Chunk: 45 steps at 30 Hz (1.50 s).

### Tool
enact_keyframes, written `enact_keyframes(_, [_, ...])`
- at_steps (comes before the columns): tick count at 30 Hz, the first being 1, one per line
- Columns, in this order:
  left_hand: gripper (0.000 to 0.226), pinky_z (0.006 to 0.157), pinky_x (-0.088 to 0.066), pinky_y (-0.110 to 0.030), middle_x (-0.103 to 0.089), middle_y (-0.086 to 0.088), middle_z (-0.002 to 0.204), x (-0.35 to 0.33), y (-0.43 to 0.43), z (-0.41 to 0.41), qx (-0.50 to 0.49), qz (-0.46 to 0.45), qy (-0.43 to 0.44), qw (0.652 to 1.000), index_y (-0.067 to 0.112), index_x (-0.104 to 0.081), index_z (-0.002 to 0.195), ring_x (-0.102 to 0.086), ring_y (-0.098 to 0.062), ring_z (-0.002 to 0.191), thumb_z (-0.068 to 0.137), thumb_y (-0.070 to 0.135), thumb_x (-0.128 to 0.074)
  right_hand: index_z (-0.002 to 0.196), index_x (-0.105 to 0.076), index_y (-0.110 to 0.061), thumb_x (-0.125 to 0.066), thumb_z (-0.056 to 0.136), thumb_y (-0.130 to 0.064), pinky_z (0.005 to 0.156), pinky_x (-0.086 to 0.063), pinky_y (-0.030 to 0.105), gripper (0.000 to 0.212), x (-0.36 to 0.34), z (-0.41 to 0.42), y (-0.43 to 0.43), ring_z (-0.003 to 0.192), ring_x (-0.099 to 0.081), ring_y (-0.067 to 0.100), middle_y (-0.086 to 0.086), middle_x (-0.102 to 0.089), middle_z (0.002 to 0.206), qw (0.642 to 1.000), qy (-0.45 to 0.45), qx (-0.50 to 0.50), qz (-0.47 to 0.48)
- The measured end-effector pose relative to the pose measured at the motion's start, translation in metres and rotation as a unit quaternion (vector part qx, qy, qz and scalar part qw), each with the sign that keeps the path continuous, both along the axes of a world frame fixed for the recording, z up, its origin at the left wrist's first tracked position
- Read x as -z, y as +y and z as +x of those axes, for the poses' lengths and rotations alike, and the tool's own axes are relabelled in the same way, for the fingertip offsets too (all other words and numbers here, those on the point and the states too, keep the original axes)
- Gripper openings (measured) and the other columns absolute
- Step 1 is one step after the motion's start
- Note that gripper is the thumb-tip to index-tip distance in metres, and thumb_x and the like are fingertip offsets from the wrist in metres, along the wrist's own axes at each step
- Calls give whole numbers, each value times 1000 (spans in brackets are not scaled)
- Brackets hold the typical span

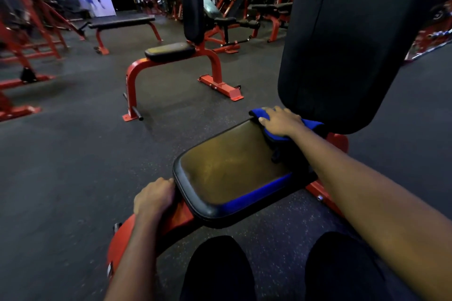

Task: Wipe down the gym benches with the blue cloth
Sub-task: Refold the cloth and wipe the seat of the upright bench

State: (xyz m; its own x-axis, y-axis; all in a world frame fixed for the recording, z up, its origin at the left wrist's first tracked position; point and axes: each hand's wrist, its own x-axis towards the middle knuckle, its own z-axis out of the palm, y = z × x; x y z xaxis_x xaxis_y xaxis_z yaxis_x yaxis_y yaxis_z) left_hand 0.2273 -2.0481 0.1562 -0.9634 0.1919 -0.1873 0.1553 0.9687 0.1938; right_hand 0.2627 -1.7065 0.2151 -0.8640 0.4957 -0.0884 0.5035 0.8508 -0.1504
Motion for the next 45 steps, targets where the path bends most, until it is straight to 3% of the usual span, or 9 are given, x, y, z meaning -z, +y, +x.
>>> enact_keyframes(9, [41, 91, -42, -39, -59, -7, 133, -4, 1, 1, 1, 3, 5, 1000, 24, -62, 122, -55, -28, 120, 101, 36, -30, 152, -27, -29, -25, 101, -52, 113, -26, 57, 56, -6, -35, -3, 142, -28, 38, 9, -26, 159, 999, -18, 39, 4])
enact_keyframes(14, [39, 93, -44, -38, -61, -10, 131, -9, 4, 6, -18, 7, 8, 1000, 21, -63, 120, -57, -29, 118, 101, 34, -32, 151, -23, -45, -25, 98, -63, 114, -12, 66, 56, 13, -16, -17, 149, -14, 29, -5, -18, 163, 996, 15, -85, 38])
enact_keyframes(17, [41, 94, -44, -38, -61, -12, 130, -10, 6, 9, -36, 13, 5, 999, 19, -62, 121, -57, -31, 119, 101, 36, -31, 148, -28, -47, -26, 85, -80, 116, -21, 57, 72, 5, -17, 2, 147, -22, 30, -4, -26, 160, 997, -2, -73, 9])
enact_keyframes(23, [41, 94, -43, -38, -59, -12, 132, -9, 7, 6, -37, 17, 14, 999, 18, -61, 121, -56, -31, 120, 101, 37, -30, 137, -55, -24, -42, 88, -53, 100, -39, 42, 58, -10, -72, -3, 132, -48, 32, 9, -49, 148, 999, -39, 7, 28])
enact_keyframes(30, [45, 90, -43, -38, -62, -12, 128, -3, 4, 2, -37, 34, 14, 999, 15, -63, 118, -58, -30, 117, 100, 37, -29, 131, -56, -39, -41, 94, -64, 104, -36, 43, 47, -10, -56, -15, 131, -47, 25, -2, -53, 144, 987, -17, -161, -17])
enact_keyframes(33, [42, 94, -44, -39, -61, -11, 128, -3, 4, 2, -35, 43, 25, 998, 17, -64, 118, -57, -32, 117, 100, 35, -29, 126, -58, -33, -39, 94, -63, 103, -36, 44, 48, -14, -64, -3, 130, -47, 28, 2, -52, 144, 994, -57, -93, -17])
enact_keyframes(36, [40, 94, -44, -42, -61, -15, 125, -1, 3, 0, -56, 75, 38, 995, 14, -64, 111, -57, -35, 115, 100, 31, -29, 139, -53, -24, -40, 92, -56, 106, -37, 43, 58, -13, -82, -35, 133, -47, 32, 10, -48, 148, 994, -66, -62, 64])
enact_keyframes(41, [45, 91, -45, -44, -62, -25, 119, 0, 1, 3, -107, 150, 76, 980, 2, -63, 107, -58, -41, 110, 102, 31, -29, 127, -63, -36, -47, 90, -61, 100, -40, 39, 47, -3, -79, -91, 129, -51, 29, 4, -57, 139, 978, -19, -207, 22])
enact_keyframes(45, [46, 91, -45, -45, -62, -29, 115, 0, -7, 4, -138, 204, 100, 964, -2, -64, 104, -58, -45, 108, 102, 32, -32, 132, -59, -28, -44, 90, -62, 102, -40, 41, 56, -8, -79, -75, 132, -48, 30, 7, -52, 145, 989, -35, -140, 16])
